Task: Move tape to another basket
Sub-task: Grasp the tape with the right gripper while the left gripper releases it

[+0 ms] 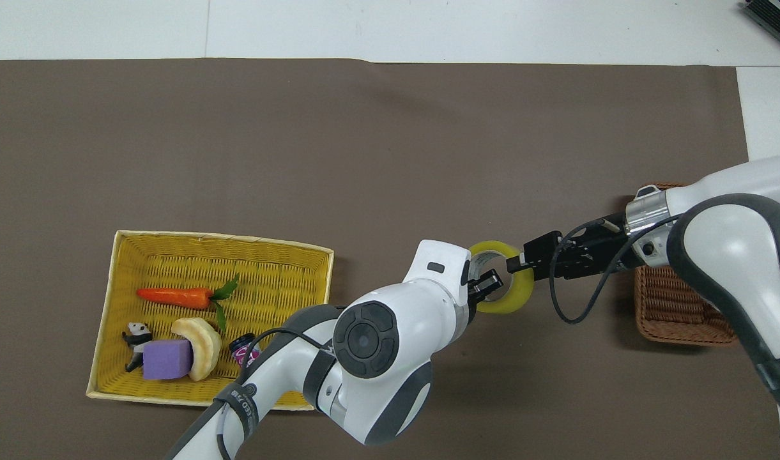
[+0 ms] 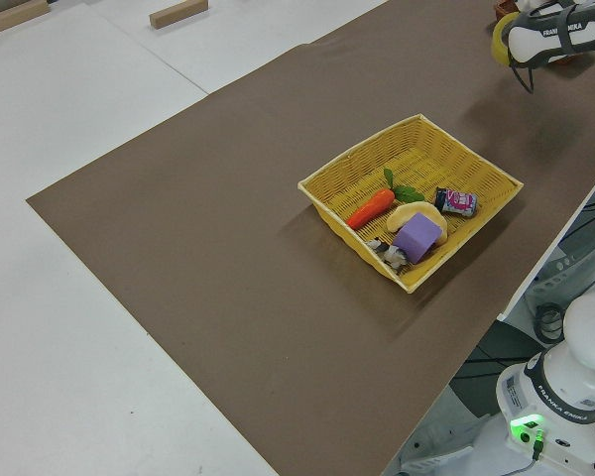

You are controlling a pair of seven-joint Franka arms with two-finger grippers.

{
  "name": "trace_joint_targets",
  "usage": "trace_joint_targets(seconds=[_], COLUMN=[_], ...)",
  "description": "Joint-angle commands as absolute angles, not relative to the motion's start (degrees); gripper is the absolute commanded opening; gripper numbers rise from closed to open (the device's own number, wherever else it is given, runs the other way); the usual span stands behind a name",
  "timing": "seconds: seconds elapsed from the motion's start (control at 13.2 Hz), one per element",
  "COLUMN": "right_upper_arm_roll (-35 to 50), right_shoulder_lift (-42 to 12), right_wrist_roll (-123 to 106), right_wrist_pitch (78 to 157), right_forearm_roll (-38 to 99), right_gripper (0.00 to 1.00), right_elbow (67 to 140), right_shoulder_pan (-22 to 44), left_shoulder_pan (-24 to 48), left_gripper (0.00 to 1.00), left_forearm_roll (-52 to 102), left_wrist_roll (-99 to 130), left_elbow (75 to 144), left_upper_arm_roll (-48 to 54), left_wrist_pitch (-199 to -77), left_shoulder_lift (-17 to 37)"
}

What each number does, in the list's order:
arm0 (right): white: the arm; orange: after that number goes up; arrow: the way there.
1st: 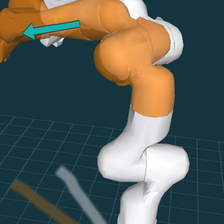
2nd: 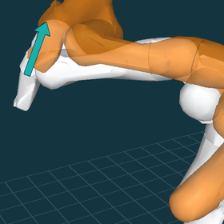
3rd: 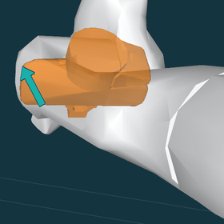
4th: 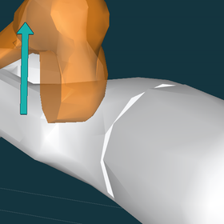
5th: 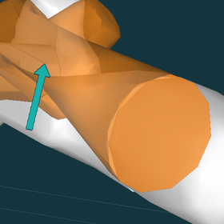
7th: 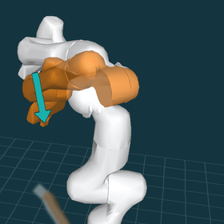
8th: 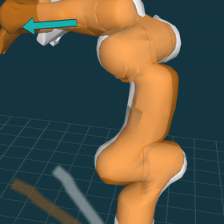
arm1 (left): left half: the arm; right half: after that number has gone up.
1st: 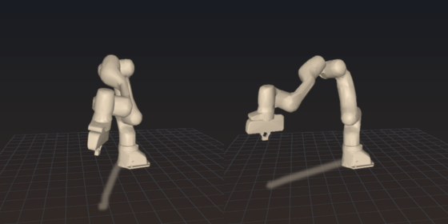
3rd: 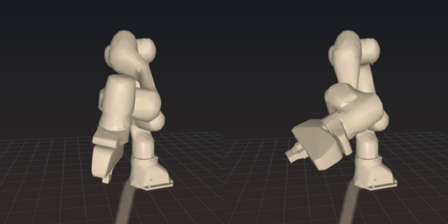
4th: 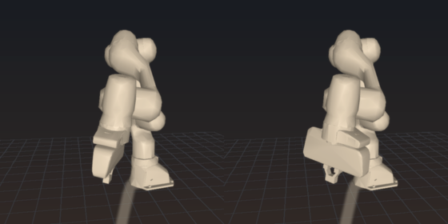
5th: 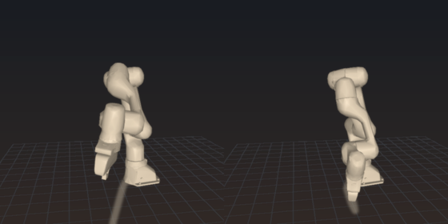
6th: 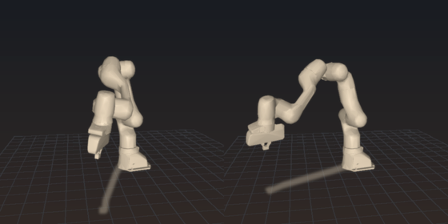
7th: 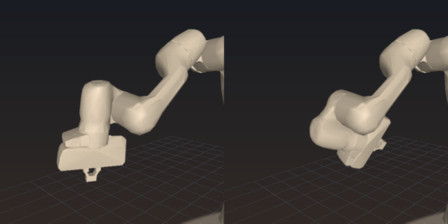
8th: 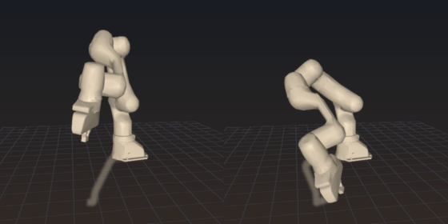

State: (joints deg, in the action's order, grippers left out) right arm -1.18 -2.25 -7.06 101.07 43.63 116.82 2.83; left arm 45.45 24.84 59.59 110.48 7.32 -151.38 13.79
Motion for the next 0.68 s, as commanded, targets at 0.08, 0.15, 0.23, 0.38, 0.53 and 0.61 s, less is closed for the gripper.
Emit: trace_joint_targets(seconds=[0.08,0.15,0.23,0.38,0.53,0.61], right_upper_arm_roll=[-1.1,-1.1,-1.1,-1.3,-1.4,-1.5], right_shoulder_lift=[-5.4,-5.8,-5.9,-6.0,-6.3,-6.4], right_wrist_roll=[-6.2,-6.3,-6.7,-7.4,-9.7,-11.6], right_wrist_pitch=[95.1,94.5,93.9,93.1,93.2,93.3], right_forearm_roll=[41.7,41.1,40.8,40.4,39.6,37.0], right_gripper=[0.00,0.00,0.00,0.00,0.00,0.00], right_elbow=[110.3,109.5,109.1,108.5,108.1,107.8], right_shoulder_pan=[-0.1,-1.3,-2.2,-3.5,-5.9,-7.6], left_shoulder_pan=[44.9,44.8,43.9,41.0,35.8,33.9], left_gripper=[1.00,1.00,1.00,1.00,1.00,1.00], left_forearm_roll=[27.6,27.7,27.7,27.7,27.7,27.7], left_wrist_roll=[59.0,59.0,58.6,54.5,50.0,47.9], left_elbow=[111.4,112.2,113.6,113.6,113.5,113.3], left_upper_arm_roll=[7.1,6.9,6.9,6.6,6.6,6.5], left_wrist_pitch=[-151.4,-150.8,-150.0,-142.7,-135.2,-132.7], left_shoulder_lift=[10.2,8.7,7.1,4.8,2.0,1.2])
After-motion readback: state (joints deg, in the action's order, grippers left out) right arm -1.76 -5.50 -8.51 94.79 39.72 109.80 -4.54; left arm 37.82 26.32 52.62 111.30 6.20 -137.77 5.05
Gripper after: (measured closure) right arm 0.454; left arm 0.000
